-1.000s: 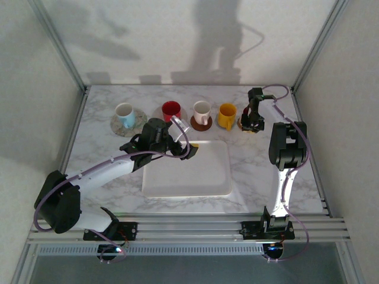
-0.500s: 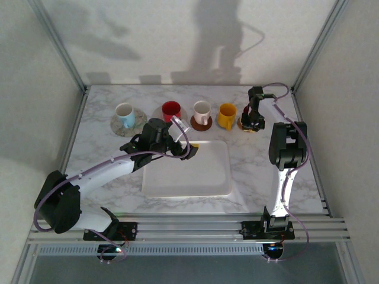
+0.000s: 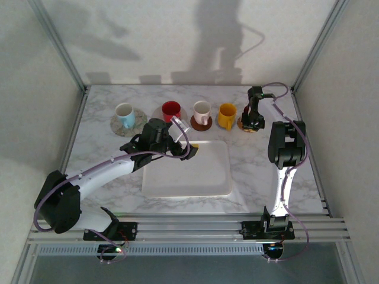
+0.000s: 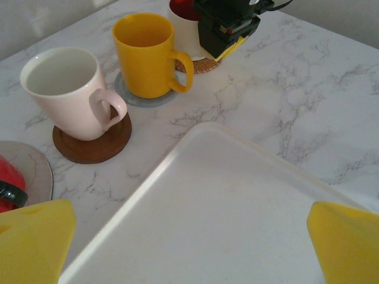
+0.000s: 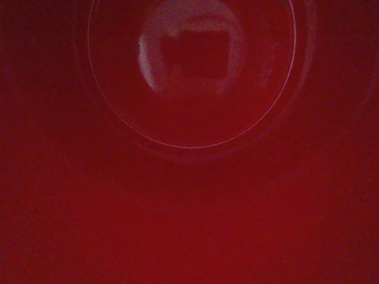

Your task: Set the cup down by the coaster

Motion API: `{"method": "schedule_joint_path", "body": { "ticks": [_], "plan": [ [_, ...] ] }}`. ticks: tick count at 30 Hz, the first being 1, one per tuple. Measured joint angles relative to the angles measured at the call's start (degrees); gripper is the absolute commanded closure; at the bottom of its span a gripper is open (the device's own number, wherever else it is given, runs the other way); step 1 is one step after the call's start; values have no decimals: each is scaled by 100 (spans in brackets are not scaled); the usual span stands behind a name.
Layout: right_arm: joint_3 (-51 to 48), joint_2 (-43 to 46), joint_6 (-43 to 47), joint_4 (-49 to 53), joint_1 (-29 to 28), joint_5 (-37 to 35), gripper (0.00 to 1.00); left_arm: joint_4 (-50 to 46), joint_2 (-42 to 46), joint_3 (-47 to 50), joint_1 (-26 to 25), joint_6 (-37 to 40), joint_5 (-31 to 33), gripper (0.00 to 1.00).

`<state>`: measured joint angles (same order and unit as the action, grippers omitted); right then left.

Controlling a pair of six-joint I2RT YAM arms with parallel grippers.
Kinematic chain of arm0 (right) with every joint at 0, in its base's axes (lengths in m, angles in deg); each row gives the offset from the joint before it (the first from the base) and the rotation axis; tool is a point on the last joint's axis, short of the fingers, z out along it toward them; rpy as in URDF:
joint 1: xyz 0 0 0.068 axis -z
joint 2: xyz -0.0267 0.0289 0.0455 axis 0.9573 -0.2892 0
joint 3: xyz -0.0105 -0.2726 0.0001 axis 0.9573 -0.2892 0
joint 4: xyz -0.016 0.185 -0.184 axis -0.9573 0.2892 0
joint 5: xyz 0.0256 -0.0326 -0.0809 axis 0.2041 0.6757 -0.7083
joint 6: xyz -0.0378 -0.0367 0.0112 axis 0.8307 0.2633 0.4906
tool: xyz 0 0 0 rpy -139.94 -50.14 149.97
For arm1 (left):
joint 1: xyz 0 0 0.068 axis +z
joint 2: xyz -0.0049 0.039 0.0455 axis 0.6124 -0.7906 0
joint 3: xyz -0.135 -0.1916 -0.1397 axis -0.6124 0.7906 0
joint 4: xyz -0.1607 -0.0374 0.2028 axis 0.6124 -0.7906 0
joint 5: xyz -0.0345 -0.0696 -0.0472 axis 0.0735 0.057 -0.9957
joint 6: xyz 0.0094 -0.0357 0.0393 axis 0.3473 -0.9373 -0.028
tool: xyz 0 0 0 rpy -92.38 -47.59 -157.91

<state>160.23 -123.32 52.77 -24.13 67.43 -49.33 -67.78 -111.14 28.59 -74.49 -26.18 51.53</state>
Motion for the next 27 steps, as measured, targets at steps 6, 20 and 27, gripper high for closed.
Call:
{"method": "schedule_joint_path", "body": {
  "ticks": [6, 20, 27],
  "plan": [
    [-17, 0, -4, -11, 0, 0, 79, 2, 0, -2, 0, 0, 0, 0],
    [-254, 138, -74, -129, 0, 50, 40, -9, 37, 0, -20, -63, 87, 0],
    [-605, 1025, -170, -133, 0, 127, 13, -173, 496, -140, -144, -85, 492, 0]
  ]
}}
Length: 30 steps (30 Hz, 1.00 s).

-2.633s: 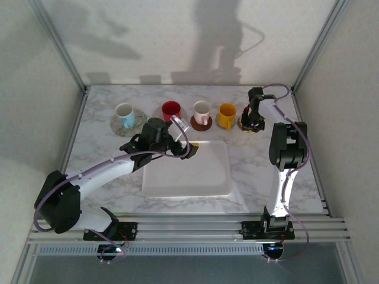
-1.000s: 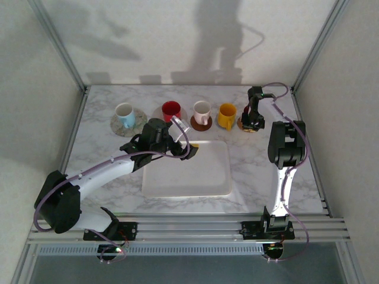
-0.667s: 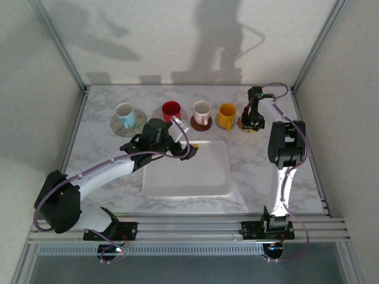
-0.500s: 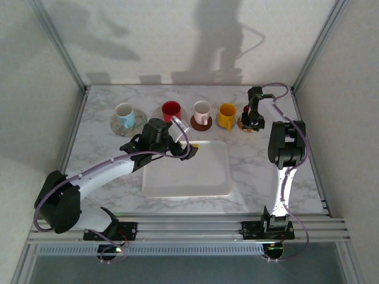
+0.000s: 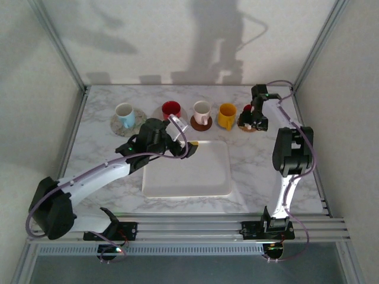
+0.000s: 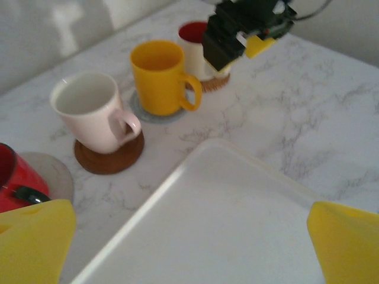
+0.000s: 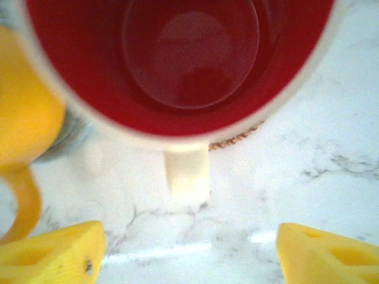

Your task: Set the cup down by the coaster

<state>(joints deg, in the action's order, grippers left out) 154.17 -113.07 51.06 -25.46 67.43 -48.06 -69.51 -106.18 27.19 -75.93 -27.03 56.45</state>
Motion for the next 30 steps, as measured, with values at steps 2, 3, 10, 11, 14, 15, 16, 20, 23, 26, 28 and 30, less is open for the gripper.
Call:
{"method": "schedule_joint_path", "body": {
  "ticks": [2, 3, 10, 11, 14, 15, 16, 20, 23, 26, 28, 30],
  "plan": [
    [-138, 352, -28, -13, -2, 70, 1, 4, 201, -87, 0, -11, 160, 0],
    [-201, 549, -26, -17, -2, 87, 1, 2, 313, -151, 0, -24, 269, 0],
    [-501, 1880, -68, 4, -2, 179, 1, -90, 870, -588, 0, -114, 1032, 0],
    [-544, 2074, -68, 4, -11, 188, 1, -85, 981, -599, 0, -129, 1176, 0],
    [-748, 2699, -103, -42, -13, 186, 1, -79, 1379, -566, 0, -133, 1626, 0],
    [-844, 2907, -138, -74, -13, 170, 1, -42, 1547, -505, 11, -133, 1768, 0],
    [-942, 3104, -168, -107, -13, 168, 1, 26, 1705, -409, 26, -133, 1886, 0],
    [-1469, 3768, -302, -380, -13, 168, 1, 363, 2605, 468, 249, -293, 2424, 0],
    [-2164, 4273, -328, -809, -13, 170, 1, 422, 3143, 1128, 498, -463, 2791, 0],
    [-2841, 4763, -321, -1196, -13, 166, 1, 442, 3617, 1722, 693, -542, 3034, 0],
    [-3226, 5073, -297, -1440, -13, 166, 1, 452, 3873, 2022, 804, -564, 3145, 0],
    [-3602, 5388, -264, -1775, -13, 160, 1, 479, 4044, 2260, 929, -584, 3248, 0]
  ]
}}
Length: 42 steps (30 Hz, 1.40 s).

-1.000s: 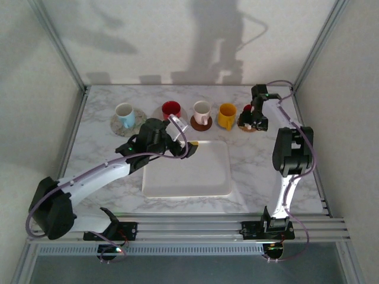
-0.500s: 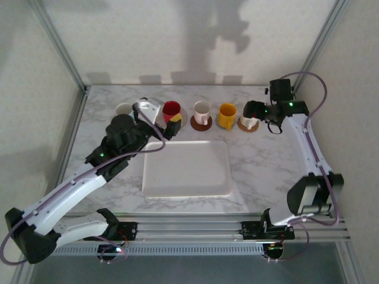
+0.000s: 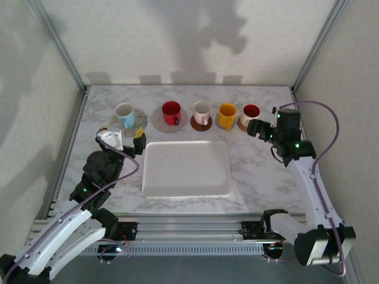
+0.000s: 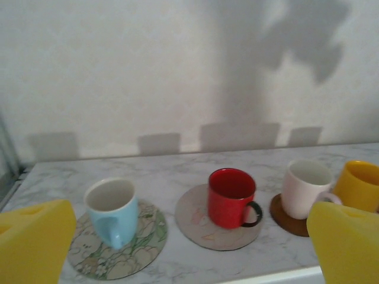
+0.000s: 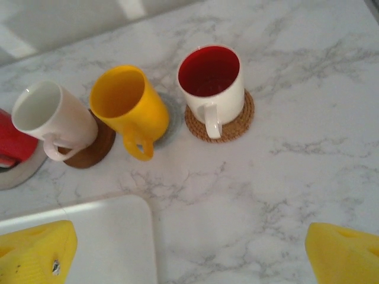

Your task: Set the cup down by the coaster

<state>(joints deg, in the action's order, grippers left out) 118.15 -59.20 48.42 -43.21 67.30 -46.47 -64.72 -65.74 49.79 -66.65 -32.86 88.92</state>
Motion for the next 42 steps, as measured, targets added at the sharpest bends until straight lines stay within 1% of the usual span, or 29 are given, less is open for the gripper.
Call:
{"method": "schedule_joint_path", "body": {
  "ticks": [4, 6, 9, 13, 17, 19, 24, 28, 31, 38, 40, 42],
  "plan": [
    [-914, 702, 136, -813, 0, -166, 1, 221, 13, 389, 295, -74, 120, 0],
    [-1445, 1010, 199, -1314, 0, -308, 1, 431, -96, 614, 468, -109, 116, 0],
    [-2385, 1353, 310, -2264, 0, -581, 1, 896, -380, 1058, 857, -127, 70, 0],
    [-3464, 1342, 470, -3366, 0, -986, 1, 1733, -815, 1788, 1574, -315, -79, 0],
    [-4076, 903, 595, -4389, 2, -1274, 1, 2564, -1202, 2345, 2308, -614, -372, 0],
    [-4164, 584, 673, -4817, 11, -1346, 1, 2909, -1462, 2468, 2540, -691, -498, 1],
    [-4181, -354, 857, -6006, 72, -1443, 1, 3912, -2151, 2643, 2780, -848, -671, 1],
    [-4153, -1290, 914, -6752, 116, -1421, 1, 4682, -2994, 2649, 2940, -901, -835, 0],
    [-4070, -1840, 1001, -7088, 114, -1322, 1, 5130, -3567, 2590, 3021, -896, -1047, 0],
    [-3827, -2675, 1172, -7792, 116, -1060, 1, 5960, -4688, 2105, 3244, -824, -1572, 0],
    [-3733, -2837, 1209, -7748, 116, -970, 1, 6308, -5084, 2065, 3298, -809, -1674, 0],
    [-3672, -2857, 1244, -7726, 116, -874, 1, 6339, -5335, 2033, 3329, -809, -1757, 0]
  ]
}}
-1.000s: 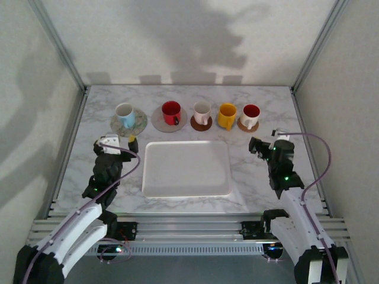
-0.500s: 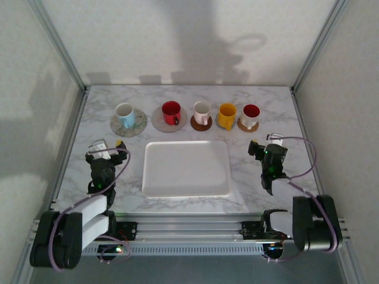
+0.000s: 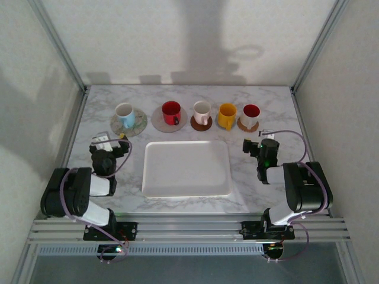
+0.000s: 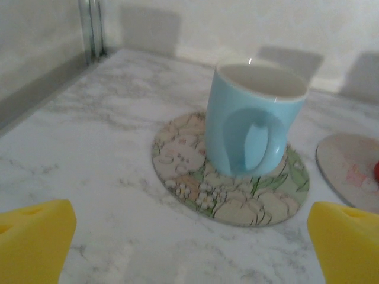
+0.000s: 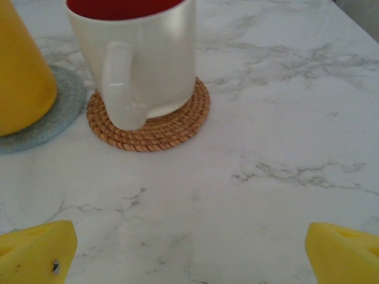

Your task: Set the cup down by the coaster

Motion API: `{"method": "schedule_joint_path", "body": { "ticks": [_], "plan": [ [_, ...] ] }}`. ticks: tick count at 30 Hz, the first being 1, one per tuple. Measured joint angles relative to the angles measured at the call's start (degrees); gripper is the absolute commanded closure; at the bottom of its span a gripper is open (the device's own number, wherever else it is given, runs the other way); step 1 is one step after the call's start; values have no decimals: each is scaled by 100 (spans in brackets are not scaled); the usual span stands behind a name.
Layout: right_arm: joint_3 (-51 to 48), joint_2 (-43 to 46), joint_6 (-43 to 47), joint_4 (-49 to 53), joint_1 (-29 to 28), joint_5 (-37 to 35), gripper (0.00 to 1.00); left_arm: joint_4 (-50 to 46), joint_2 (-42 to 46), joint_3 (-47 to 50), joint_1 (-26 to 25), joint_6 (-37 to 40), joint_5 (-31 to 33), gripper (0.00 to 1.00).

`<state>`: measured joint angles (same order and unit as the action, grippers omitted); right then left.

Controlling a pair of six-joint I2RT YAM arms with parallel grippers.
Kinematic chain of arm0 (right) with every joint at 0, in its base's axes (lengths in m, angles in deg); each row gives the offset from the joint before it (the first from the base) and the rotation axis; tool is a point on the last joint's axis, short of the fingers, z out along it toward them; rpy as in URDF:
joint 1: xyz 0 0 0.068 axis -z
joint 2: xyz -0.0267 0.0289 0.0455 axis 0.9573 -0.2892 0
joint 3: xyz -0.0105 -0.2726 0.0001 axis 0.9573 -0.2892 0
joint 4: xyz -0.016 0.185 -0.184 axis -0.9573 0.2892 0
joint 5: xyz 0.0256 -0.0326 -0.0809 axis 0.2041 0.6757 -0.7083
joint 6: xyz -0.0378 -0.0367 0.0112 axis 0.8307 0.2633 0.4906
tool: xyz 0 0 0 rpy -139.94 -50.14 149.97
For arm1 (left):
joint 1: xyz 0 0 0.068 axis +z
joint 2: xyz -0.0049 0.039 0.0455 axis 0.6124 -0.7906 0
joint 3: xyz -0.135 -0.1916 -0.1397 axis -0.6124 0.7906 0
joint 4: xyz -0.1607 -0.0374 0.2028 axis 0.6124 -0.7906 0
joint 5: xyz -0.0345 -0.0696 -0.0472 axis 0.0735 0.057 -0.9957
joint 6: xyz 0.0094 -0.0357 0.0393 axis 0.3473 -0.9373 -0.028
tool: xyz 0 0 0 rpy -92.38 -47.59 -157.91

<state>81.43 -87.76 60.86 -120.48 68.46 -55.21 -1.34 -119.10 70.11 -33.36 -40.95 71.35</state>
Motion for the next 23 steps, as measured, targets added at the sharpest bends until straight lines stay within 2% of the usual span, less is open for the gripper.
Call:
{"method": "schedule_joint_path", "body": {
  "ticks": [23],
  "plan": [
    [96, 0, 55, -4, 0, 157, 1, 52, -68, -138, -57, 61, -35, 0]
  ]
}}
